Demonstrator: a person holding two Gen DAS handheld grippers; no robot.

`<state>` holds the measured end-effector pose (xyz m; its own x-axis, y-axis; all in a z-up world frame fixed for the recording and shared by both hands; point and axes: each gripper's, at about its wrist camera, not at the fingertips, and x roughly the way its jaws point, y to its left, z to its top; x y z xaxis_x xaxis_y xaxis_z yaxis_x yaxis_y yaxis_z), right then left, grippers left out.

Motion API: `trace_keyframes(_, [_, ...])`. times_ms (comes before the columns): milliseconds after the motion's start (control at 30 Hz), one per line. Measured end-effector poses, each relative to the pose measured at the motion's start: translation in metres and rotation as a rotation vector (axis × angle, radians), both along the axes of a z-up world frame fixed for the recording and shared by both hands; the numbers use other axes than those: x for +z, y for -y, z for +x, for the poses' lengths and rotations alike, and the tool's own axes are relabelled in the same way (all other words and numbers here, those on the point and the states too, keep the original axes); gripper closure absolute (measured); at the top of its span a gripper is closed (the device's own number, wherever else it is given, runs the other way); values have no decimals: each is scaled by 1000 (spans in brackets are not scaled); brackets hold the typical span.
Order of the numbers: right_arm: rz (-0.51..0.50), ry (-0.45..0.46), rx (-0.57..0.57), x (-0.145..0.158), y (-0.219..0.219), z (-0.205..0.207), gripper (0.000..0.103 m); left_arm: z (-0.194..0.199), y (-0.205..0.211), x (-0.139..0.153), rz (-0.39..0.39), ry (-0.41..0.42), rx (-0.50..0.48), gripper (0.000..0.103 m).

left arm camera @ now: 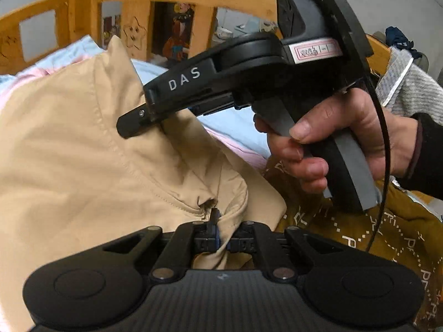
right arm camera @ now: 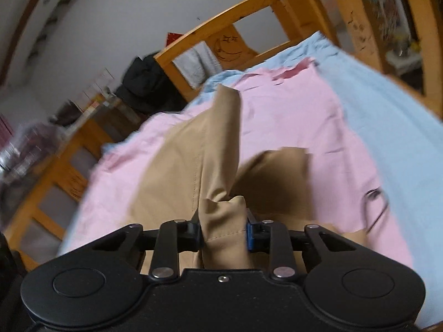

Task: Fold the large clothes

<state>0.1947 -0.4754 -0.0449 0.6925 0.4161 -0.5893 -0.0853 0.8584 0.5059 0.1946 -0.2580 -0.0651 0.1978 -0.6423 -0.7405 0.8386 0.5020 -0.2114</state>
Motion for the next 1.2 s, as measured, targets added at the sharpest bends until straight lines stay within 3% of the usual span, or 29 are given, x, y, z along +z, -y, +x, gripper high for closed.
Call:
trace_keyframes(133, [-59,-81,-32,-35,14,3,76,5,12,-23,10,-85,17,99])
trace_keyframes(300, [-27,-68,-56,-55,19,-5,76,-4,-15,10,-64,-71,-12,82])
trace_keyframes(367, [-52,-56,-48,-55,17,-8,75,-4,-32,28,-118,-33,25,47])
trace_keyframes(400, [-51,-55,-50,-55,18,-9,75,-2,-41,36,-134,-1,73,42])
trace_keyframes(467, [-45,-49,-57,-54,19,-11,75,7,-57,49,-122,76,221,40])
trace_keyframes(600, [-77,-27,-64,-48,14,-12,74,34,-83,55,12,199,514,33])
trace_keyframes(667, [-97,-20,-68,-46,11,-12,74,49,-97,47,78,189,632,33])
trace_keyframes(733, [-128,-10,-68,-43,6,-14,74,61,-113,36,88,130,693,33])
trace_keyframes(800, [-155,-2,-69,-40,2,-15,74,64,-123,26,87,85,705,33])
trace_keyframes(933, [-170,0,-69,-38,0,-19,73,58,-133,15,55,77,699,33])
trace_keyframes(1100, [-139,42,-123,-26,12,-24,61,64,-136,11,49,50,723,32])
trace_keyframes(1167, [-159,102,-168,-11,13,-25,46,63,-134,12,51,59,715,32])
trace_keyframes(1200, [-182,129,-182,-3,11,-23,43,64,-133,12,53,64,712,32])
